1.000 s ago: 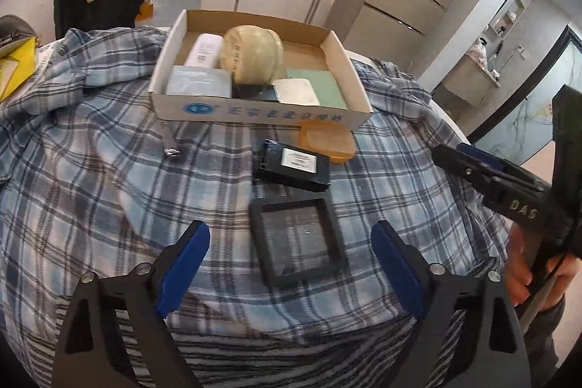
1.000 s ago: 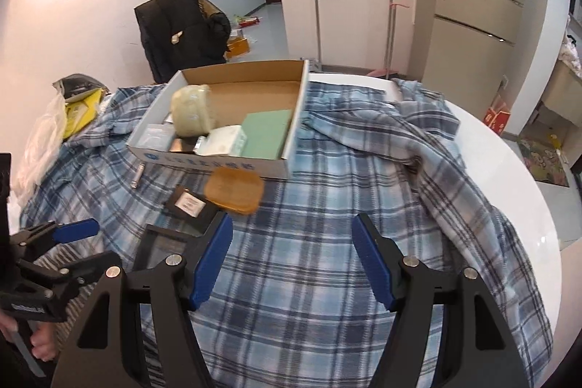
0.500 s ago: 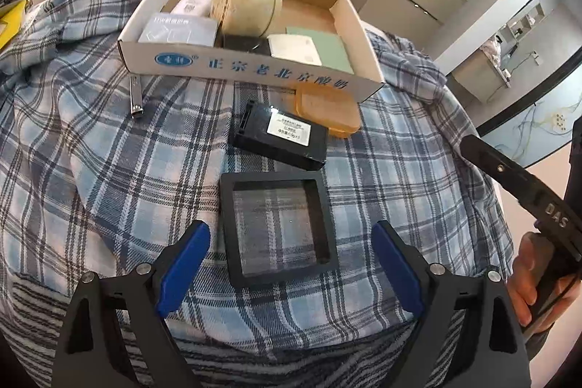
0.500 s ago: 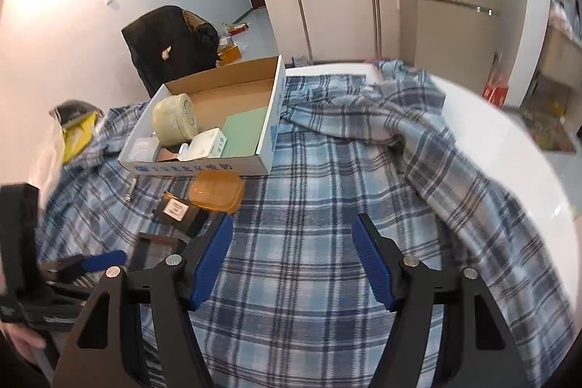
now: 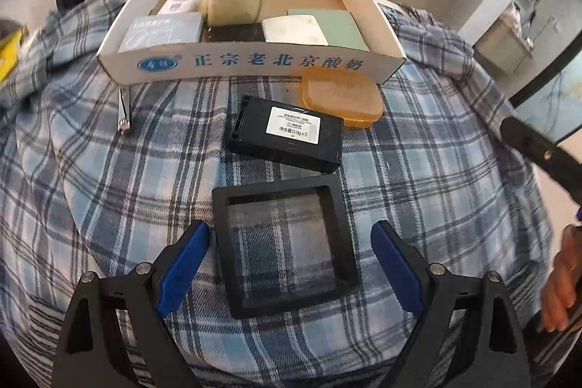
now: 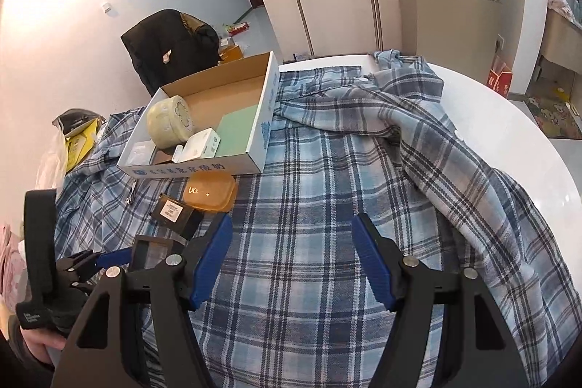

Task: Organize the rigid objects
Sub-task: 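Reach the left gripper down to the black square frame and grasp it, then lift the black frame with the left gripper while the right grasps the black labelled box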

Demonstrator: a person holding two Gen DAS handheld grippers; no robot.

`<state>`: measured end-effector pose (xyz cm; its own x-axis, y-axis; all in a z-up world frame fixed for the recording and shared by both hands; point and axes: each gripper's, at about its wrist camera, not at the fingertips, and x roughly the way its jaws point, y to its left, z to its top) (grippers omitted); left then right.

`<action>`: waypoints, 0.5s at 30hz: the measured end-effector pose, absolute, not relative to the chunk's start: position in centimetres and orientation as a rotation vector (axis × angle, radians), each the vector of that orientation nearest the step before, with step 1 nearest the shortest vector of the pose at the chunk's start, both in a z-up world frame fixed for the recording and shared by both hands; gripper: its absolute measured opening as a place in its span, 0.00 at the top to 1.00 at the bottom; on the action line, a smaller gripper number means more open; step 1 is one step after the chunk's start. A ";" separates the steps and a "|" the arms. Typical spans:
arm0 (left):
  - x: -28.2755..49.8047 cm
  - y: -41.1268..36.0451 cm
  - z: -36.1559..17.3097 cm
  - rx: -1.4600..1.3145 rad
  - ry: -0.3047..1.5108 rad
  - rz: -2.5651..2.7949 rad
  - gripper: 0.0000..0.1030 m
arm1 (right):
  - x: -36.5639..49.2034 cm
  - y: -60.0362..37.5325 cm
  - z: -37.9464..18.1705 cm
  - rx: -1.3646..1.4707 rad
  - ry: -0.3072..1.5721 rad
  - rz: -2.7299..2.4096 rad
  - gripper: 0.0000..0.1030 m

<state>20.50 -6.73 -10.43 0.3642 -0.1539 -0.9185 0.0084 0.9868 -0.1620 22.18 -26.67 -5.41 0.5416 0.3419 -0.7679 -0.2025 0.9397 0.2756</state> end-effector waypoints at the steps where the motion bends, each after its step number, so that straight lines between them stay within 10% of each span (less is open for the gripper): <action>1: 20.6 -6.9 -10.5 -0.122 1.190 -0.099 0.11 | 22.2 -26.7 -5.4 0.162 0.944 0.326 0.35; 15: 19.8 -5.4 -9.0 -0.037 1.124 -0.084 0.29 | 22.4 -27.1 -5.9 0.152 0.955 0.305 0.35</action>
<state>19.84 -5.41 -9.04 0.4296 -0.0864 -0.8989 0.0488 0.9962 -0.0724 22.37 -27.07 -5.94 0.5389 0.3219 -0.7785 -0.1890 0.9468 0.2606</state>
